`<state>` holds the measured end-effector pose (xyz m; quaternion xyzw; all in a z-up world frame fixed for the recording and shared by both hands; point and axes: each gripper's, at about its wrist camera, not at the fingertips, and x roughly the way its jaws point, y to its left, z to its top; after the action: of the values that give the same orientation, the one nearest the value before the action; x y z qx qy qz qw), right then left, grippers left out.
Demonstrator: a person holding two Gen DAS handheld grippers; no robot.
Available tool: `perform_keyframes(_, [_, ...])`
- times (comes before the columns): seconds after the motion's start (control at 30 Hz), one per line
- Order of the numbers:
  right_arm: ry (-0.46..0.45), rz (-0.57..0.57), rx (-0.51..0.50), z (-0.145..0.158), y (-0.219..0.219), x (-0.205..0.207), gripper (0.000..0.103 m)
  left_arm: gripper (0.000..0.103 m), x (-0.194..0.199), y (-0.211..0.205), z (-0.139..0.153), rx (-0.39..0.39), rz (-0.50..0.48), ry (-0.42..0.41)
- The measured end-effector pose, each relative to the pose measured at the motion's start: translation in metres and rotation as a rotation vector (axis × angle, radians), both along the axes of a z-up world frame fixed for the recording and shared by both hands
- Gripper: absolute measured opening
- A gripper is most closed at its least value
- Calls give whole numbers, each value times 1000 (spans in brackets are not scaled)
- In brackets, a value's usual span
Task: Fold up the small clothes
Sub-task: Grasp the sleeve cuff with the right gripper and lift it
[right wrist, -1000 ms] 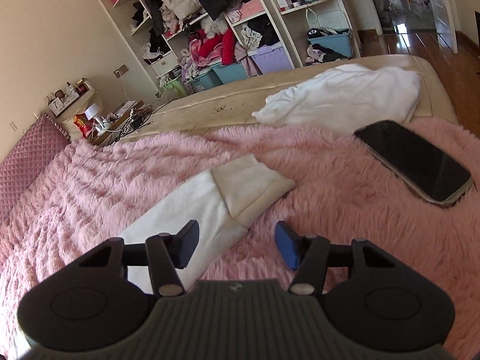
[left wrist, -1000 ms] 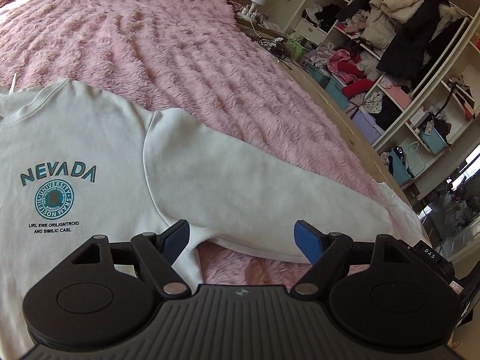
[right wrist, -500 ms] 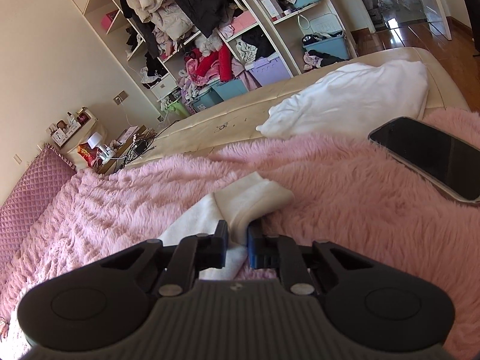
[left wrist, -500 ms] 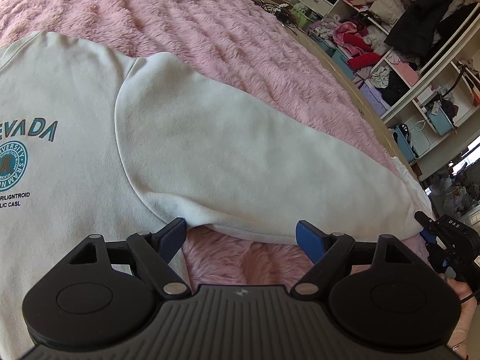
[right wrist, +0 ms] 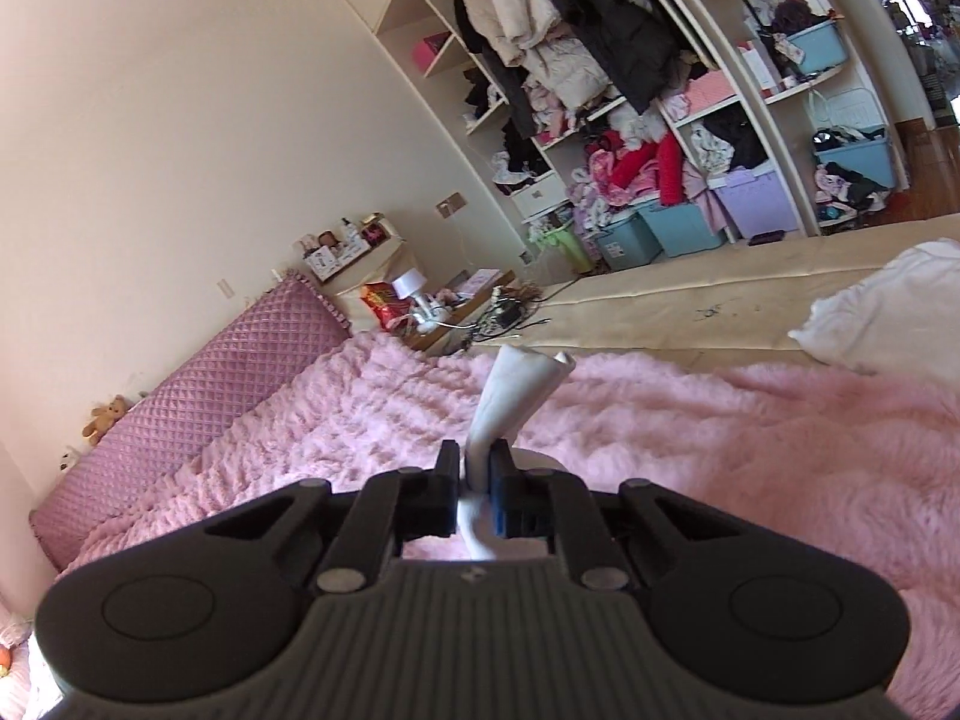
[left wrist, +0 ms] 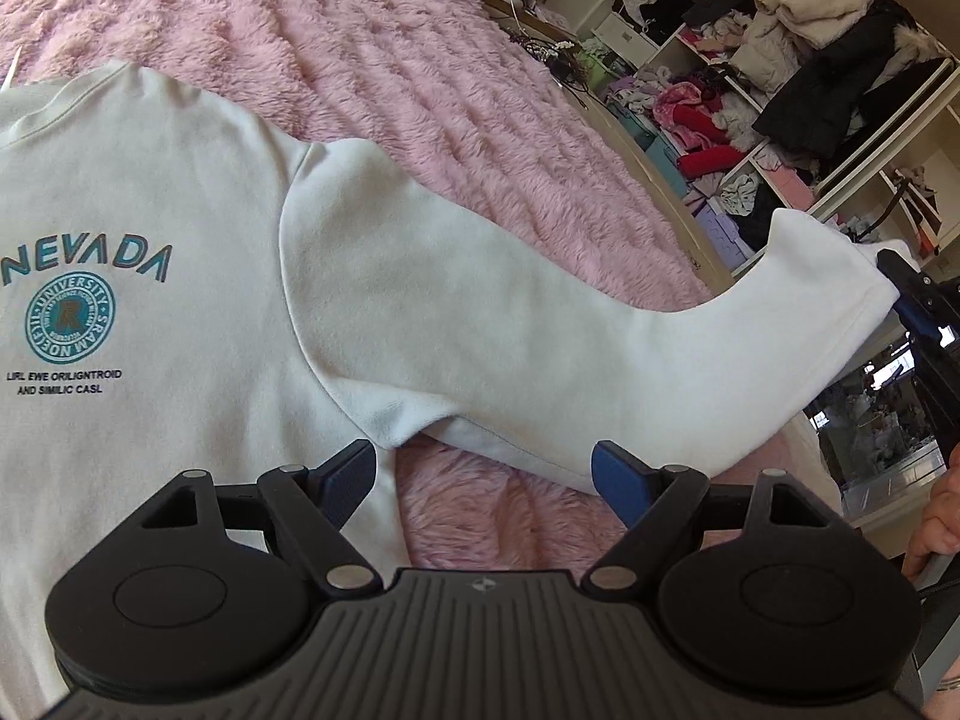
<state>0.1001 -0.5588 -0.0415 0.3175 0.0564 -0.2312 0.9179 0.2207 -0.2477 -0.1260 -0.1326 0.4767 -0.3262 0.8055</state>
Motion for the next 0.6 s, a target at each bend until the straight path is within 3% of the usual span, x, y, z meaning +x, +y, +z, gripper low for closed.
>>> perform_keyframes(0.17, [-62, 181, -11, 32, 79, 45, 1, 95, -7, 79, 20, -25, 120, -11])
perform_keyframes(0.37, [-99, 401, -6, 48, 190, 85, 1, 96, -25, 188, 32, -34, 324, -27])
perform_keyframes(0.5, [-89, 554, 1, 42, 272, 104, 1, 96, -38, 251, 34, -50, 451, -19])
perform_keyframes(0.6, [-49, 665, 7, 19, 337, 117, 1, 95, -53, 296, 35, -46, 546, -24])
